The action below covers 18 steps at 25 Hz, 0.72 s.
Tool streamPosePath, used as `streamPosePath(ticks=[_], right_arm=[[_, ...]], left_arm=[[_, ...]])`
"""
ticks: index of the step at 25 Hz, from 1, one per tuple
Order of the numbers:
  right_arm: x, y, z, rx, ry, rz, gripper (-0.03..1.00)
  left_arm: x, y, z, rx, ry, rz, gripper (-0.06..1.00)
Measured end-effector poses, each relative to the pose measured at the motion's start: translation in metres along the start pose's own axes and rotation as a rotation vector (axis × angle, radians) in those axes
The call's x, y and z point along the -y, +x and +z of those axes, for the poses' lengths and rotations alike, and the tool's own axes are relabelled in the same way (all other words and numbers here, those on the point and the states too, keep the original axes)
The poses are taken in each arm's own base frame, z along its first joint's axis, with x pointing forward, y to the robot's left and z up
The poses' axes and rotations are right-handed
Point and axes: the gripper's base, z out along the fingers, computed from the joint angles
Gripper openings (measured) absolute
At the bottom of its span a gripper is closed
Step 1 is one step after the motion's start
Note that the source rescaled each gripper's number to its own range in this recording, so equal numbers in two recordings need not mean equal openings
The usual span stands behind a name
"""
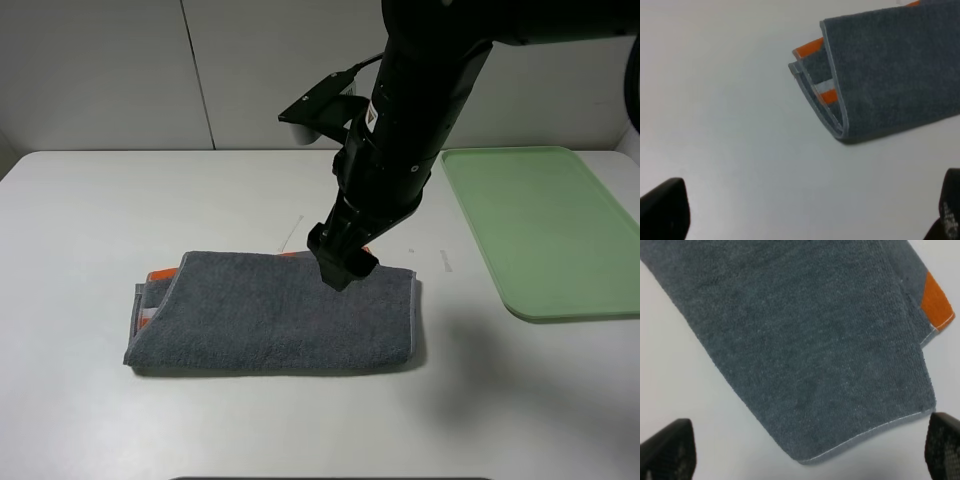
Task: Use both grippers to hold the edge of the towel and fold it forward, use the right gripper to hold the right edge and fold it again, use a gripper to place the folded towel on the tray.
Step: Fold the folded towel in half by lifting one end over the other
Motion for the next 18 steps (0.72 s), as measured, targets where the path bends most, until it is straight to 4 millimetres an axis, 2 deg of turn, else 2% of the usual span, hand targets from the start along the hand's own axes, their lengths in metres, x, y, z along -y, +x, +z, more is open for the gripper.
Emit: streamPosePath(ticks=[8, 18], right_arm=[[0.0000, 0.0000, 0.0000, 0.000, 0.000, 0.053, 1.00], [0.0000, 0.0000, 0.0000, 0.000, 0.000, 0.257, 1.00]], left_arm=[[-0.0006, -0.0001, -0.0001, 0.002, -0.013, -0.002, 1.00], [-0.0028, 0.0014, -0.0024, 0.003, -0.195, -0.118, 1.00]])
